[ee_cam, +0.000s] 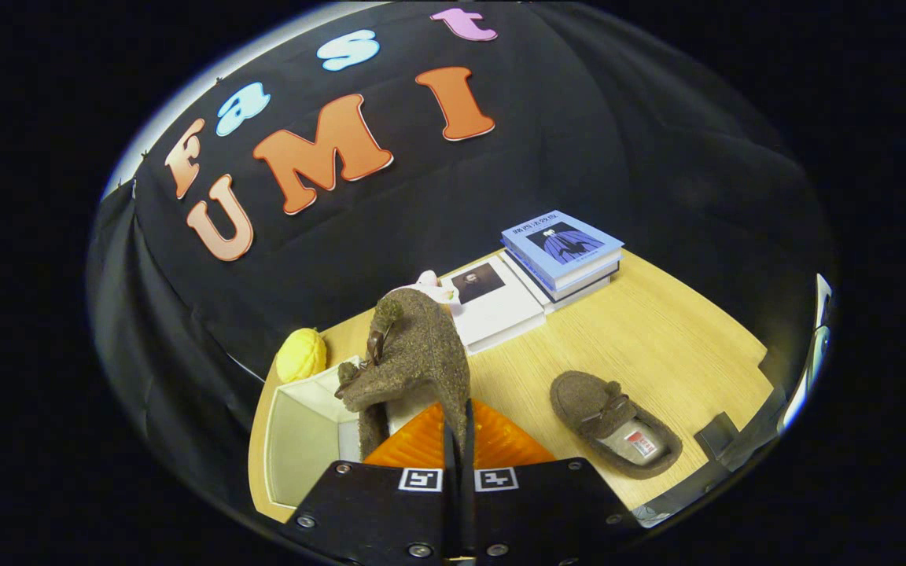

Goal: Open the storage box then place both shoes into the box .Put the left shoe in first, then the right shoe, with the right side of both shoes facing outward in a uniform manner.

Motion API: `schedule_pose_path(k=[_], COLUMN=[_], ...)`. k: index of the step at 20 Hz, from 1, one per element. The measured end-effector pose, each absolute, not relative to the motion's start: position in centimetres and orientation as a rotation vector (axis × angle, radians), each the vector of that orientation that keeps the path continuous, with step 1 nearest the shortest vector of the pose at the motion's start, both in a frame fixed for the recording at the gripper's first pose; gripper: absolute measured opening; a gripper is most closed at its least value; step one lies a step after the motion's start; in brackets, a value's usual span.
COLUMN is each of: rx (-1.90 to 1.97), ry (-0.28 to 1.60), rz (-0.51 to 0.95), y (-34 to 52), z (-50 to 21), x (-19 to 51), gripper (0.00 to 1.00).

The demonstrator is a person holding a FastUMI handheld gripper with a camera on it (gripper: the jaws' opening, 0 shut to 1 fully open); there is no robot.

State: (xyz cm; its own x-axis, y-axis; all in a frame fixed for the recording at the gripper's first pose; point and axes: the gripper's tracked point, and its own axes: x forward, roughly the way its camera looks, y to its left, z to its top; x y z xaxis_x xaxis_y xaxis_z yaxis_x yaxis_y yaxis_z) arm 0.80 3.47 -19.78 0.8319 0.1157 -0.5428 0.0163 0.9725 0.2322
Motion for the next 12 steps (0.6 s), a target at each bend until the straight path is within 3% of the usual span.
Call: schedule_pose_path(k=[6, 12], rx=[0.272, 0.274], ry=[0.578, 0.632], rz=[0.137, 0.222], y=[9.0, 15.9], z=[-17.0, -18.6], x=[0.3, -0.3], gripper=[0.01, 0.01])
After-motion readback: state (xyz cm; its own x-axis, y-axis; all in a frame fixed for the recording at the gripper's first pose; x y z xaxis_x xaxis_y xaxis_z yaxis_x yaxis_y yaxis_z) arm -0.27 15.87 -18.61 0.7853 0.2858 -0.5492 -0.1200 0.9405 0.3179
